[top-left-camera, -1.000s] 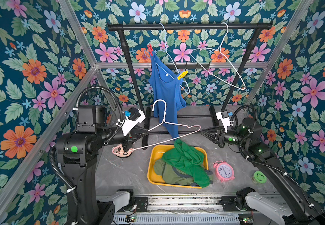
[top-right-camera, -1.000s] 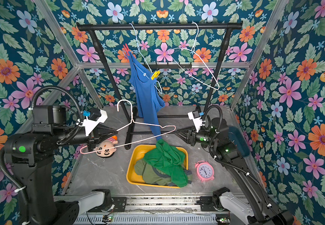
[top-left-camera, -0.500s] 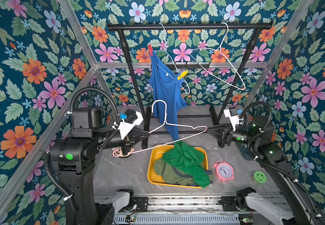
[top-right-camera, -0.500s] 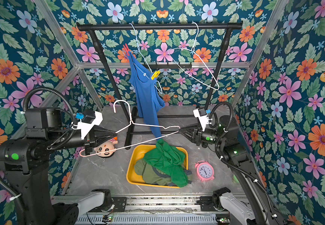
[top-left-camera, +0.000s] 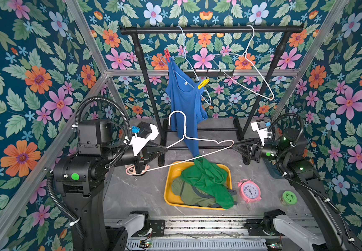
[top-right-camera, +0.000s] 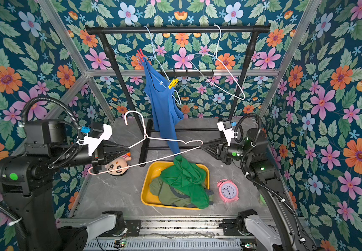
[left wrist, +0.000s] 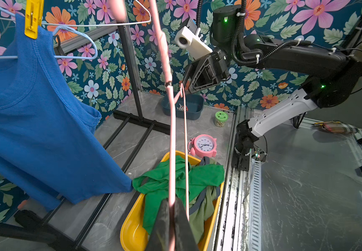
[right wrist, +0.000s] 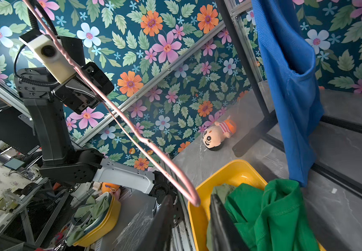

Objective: Remove the clothespins securing tank tops to the hanger
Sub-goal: Place the hanger on the clothesline.

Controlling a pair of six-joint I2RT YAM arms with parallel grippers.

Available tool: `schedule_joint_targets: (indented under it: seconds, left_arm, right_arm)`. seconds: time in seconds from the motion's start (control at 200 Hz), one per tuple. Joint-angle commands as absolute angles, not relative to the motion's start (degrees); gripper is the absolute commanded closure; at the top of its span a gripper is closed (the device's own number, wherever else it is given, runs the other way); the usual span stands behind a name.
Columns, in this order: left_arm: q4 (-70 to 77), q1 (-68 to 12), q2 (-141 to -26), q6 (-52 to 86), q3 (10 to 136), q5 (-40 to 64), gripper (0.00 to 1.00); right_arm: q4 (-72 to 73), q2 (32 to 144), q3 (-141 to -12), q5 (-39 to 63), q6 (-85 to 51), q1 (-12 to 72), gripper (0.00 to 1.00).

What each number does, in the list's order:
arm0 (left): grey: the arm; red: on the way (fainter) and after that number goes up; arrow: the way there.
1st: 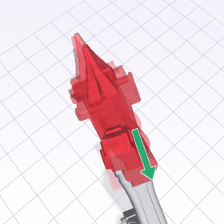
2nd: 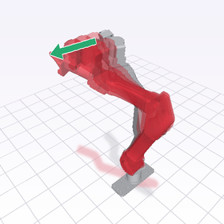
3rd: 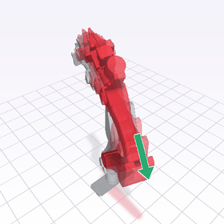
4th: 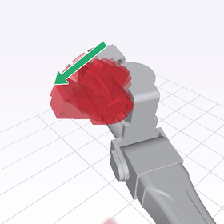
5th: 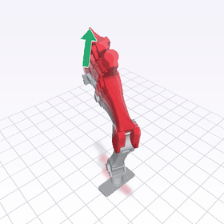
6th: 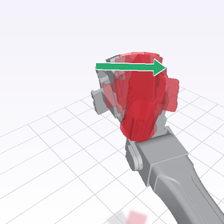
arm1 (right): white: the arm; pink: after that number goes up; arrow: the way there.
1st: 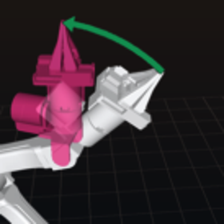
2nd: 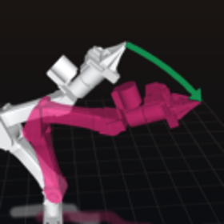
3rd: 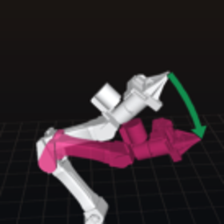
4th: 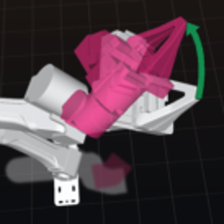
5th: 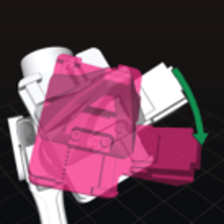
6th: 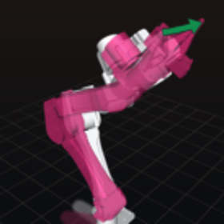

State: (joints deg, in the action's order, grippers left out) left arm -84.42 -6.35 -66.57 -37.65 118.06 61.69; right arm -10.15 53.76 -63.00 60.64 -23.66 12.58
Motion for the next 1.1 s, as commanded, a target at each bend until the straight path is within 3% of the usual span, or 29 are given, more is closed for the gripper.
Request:
schedule_joint_targets:
  seconds: [0.0, 0.285, 0.565, 0.68, 0.76, 0.795, 0.955, 1.015, 1.095]
  left_arm:
    - [-85.2, -6.2, -66.8, -37.7, 118.2, 63.8, 1.0]
    - [-85.1, -6.2, -67.2, -37.6, 118.7, 65.3, 1.0]
    - [-85.2, -6.3, -68.1, -38.0, 118.7, 65.1, 1.0]
    - [-85.0, -6.4, -69.0, -38.2, 119.0, 64.7, 1.0]
    - [-85.0, -6.3, -69.6, -38.3, 119.6, 64.1, 1.0]
    - [-85.0, -6.3, -69.9, -38.5, 119.7, 63.6, 0.92]
    - [-85.0, -6.3, -70.4, -39.1, 119.0, 61.4, 0.38]
    - [-84.4, -6.3, -70.4, -38.9, 118.3, 60.4, 0.3]
    - [-83.1, -6.3, -70.1, -38.3, 117.5, 58.7, 0.27]
  right_arm:
    - [-6.7, 53.5, -63.4, 63.0, -24.7, 12.6, 0.69]
    - [-1.7, 54.6, -63.5, 65.0, -27.2, 12.6, 0.71]
    - [1.5, 53.5, -63.4, 68.1, -29.3, 12.6, 0.85]
    - [1.6, 52.8, -63.9, 69.6, -29.8, 12.6, 1.0]
    - [1.3, 52.1, -64.0, 70.1, -29.8, 12.6, 1.0]
    - [1.0, 51.7, -64.1, 70.1, -29.6, 12.6, 1.0]
    - [-0.6, 49.7, -65.7, 69.6, -29.1, 12.6, 1.0]
    - [-1.7, 49.1, -66.8, 68.9, -28.6, 12.6, 1.0]
    - [-3.2, 48.1, -68.2, 67.6, -27.6, 12.6, 1.0]
